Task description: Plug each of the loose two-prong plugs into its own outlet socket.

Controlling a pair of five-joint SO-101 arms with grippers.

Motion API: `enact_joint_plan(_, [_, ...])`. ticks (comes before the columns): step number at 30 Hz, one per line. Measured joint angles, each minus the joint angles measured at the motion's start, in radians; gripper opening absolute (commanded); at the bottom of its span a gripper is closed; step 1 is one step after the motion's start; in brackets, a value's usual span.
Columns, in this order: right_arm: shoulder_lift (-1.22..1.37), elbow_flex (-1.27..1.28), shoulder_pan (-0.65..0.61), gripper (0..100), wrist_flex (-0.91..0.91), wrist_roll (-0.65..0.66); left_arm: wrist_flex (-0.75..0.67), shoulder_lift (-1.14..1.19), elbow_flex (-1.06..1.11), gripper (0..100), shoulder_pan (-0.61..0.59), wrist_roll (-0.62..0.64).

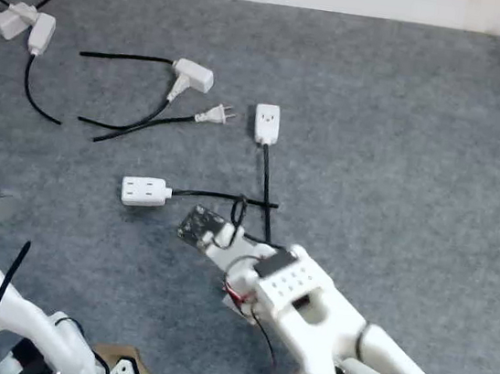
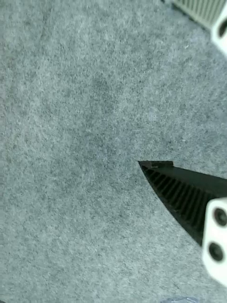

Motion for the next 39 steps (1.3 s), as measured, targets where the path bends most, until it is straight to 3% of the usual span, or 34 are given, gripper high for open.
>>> enact_joint_plan(6, [0.002,-0.413,-0.02,0.8,0.252,-0.183,-0.003,-0.049,-0.064,46,0.089,0.0])
enact_joint_plan(9, [0.002,-0.519,-0.021,0.8,0.275,-0.262,0.032,-0.14,-0.087,46,0.127,0.003])
enact_joint_plan(17, [-0.04,-0.523,-0.021,0.8,0.276,-0.296,0.285,-0.535,-0.103,46,0.313,0.083])
enact_joint_plan(23, [-0.269,-0.523,-0.008,0.8,0.333,-0.319,0.319,-0.749,-0.103,46,0.344,0.121])
enact_joint_plan(30, [-0.396,-0.519,-0.041,0.8,0.353,-0.339,0.374,-0.872,-0.058,46,0.399,0.298])
enact_joint_plan(39, [-0.265,-0.371,-0.219,0.8,0.133,-0.339,0.377,-0.855,0.052,46,0.624,0.324])
